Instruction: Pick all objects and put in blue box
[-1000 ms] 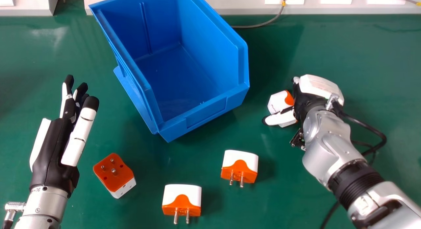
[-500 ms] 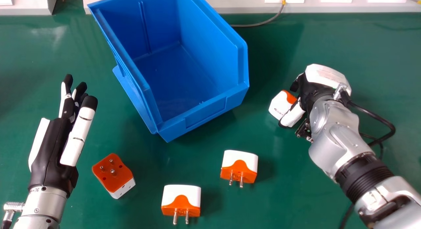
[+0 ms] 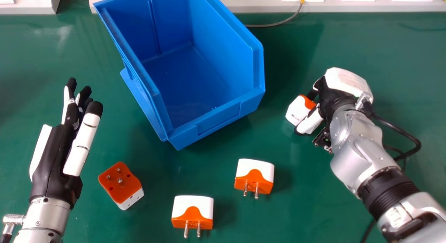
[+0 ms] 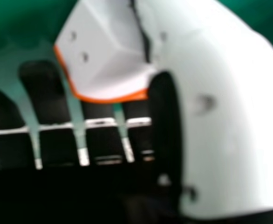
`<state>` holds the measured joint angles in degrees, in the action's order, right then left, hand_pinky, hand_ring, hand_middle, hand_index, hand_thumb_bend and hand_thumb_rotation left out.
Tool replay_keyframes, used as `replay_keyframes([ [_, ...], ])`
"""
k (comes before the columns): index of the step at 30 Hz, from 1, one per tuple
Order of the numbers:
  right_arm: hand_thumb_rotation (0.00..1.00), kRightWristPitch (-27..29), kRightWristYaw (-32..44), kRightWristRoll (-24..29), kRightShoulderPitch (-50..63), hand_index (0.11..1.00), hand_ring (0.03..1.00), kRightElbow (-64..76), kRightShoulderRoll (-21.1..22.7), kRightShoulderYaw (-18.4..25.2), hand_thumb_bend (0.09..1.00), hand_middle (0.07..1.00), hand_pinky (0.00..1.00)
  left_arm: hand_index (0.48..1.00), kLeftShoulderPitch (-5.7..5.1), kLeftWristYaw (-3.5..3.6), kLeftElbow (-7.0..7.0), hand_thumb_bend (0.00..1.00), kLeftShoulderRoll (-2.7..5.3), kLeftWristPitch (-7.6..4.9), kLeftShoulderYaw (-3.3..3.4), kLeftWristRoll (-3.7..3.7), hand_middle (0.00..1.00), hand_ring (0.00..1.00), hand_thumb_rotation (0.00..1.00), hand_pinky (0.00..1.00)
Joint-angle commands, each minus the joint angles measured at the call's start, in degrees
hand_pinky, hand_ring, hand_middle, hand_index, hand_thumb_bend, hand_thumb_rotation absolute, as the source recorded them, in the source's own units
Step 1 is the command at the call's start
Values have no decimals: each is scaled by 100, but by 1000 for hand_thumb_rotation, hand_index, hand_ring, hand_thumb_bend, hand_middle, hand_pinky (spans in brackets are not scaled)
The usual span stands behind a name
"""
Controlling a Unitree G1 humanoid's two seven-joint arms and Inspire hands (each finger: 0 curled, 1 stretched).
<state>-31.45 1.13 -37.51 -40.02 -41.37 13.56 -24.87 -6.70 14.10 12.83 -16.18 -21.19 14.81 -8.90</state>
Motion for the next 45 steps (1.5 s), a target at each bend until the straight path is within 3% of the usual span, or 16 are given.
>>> replay_keyframes([
  [1,5,30,-114,-14,-25,564,325,58,108,67,529,471,216,1000,21,-4,-86,559,-25,-111,36,3,1000,1000,871,1000],
  [20,0,226,-119,76,207,537,407,686,420,323,502,473,313,1000,34,1,-170,578,-29,39,18,-6,1000,1000,851,1000],
  [34,0,109,670,-82,1379,534,420,4018,1418,768,495,494,313,1000,61,12,-160,577,-38,90,36,-23,1000,1000,838,1000],
  [39,0,405,792,-10,2275,547,415,5484,1680,1102,491,499,300,1000,74,-10,-148,587,-33,82,32,7,1000,1000,837,1000],
  [45,0,898,878,220,3258,558,416,6686,1681,1575,488,510,297,1000,79,-33,-145,586,-18,82,16,31,1000,1000,834,1000],
])
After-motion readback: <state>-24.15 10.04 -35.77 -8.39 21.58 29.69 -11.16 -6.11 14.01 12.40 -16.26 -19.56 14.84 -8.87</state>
